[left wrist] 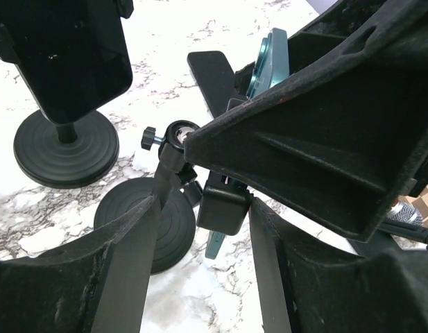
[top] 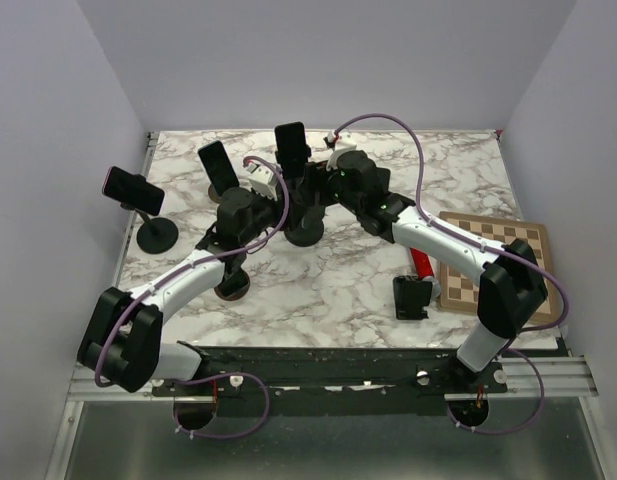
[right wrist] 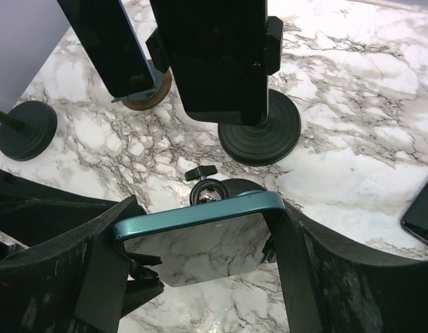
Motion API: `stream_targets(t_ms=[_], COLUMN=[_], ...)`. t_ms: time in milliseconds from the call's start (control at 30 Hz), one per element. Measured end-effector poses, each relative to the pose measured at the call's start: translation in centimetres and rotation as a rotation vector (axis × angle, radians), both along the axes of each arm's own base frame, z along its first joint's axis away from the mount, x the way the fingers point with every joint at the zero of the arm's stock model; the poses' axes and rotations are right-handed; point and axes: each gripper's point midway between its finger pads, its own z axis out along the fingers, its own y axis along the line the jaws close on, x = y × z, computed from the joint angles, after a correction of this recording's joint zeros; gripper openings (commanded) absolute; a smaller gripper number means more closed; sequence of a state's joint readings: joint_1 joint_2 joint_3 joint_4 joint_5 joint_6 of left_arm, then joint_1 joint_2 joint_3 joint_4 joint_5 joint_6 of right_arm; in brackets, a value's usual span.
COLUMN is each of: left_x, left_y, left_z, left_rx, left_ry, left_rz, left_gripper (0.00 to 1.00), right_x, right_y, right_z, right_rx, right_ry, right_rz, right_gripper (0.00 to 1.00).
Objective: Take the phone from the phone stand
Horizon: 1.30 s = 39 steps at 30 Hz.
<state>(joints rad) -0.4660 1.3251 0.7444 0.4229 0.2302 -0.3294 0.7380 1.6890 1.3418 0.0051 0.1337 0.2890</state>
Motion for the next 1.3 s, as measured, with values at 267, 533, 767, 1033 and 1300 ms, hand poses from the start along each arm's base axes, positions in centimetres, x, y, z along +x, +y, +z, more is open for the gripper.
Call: stream_targets(t_ms=[267, 533, 767, 1033, 1300], left_x=[0.1, 0.3, 0.3, 0.3, 0.3], left_y=[-0.5, -0.7, -0.7, -0.7, -0.7], left_z=[-1.1, -0.9, -1.0, -0.9, -1.0], left_rx=[-0.003, -0.01, -0.01, -0.013, -0.013], left_ry=[0.036, 0.038, 0.04, 0.042, 0.045], left_rz=[-0.015, -0.017, -0.017, -0.018, -0.018], left_gripper=[0.48, 0.48, 0.44, 0.45, 0.45], right_x=[-0.1, -0.1, -0.1, -0.1, -0.1], right_y=[0.2, 0.7, 0.7, 0.6, 0.6], right_z=[0.0, -0.1, -0.1, -0.1, -0.1], right_rx=[-0.001, -0.01, -0.015, -0.018, -0.018], right_ry=[0.001, 0.001, 0.001, 0.002, 0.002], right_rz=[0.003, 0.001, -0.007, -0.01, -0.01], right_gripper=[0.01, 0.01, 0.01, 0.01, 0.01])
